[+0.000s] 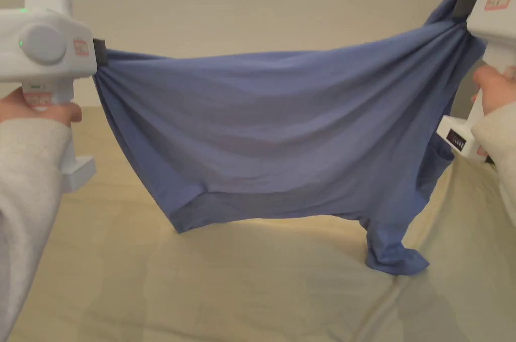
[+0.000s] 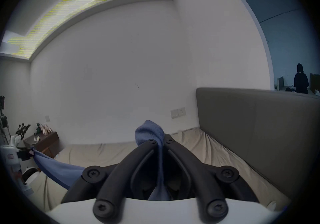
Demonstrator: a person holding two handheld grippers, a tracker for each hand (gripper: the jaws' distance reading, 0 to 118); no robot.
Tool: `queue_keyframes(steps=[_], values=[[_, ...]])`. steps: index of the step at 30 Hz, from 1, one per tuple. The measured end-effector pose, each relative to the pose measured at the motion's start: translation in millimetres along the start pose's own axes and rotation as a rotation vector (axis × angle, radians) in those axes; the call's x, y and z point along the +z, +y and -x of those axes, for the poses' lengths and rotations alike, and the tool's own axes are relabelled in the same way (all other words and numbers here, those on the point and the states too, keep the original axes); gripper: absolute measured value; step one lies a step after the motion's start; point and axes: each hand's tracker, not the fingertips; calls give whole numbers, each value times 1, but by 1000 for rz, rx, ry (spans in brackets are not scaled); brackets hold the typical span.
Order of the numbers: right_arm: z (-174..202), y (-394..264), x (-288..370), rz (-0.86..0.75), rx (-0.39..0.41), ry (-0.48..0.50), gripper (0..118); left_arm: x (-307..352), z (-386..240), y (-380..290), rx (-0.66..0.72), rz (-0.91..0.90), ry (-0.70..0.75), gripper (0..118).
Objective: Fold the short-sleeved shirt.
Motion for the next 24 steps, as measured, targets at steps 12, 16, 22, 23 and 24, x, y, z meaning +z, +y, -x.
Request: queue_keyframes(steps=[12,16,22,23,24], values=[[-39,-117,149,323,-12,219,4,127,17,-123,-75,139,-164,5],[-49,-156,216,440,12,233,4,188,26,-173,-119,210,-169,5],[-71,-225,298,657,28,210,4,267,36,-254,-166,393,-175,5],[-74,-242,306,696,20,187,4,268,45,-271,-171,422,-173,5],[-78,-259,312,778,2,196,4,274,49,-289,-163,468,-177,5]])
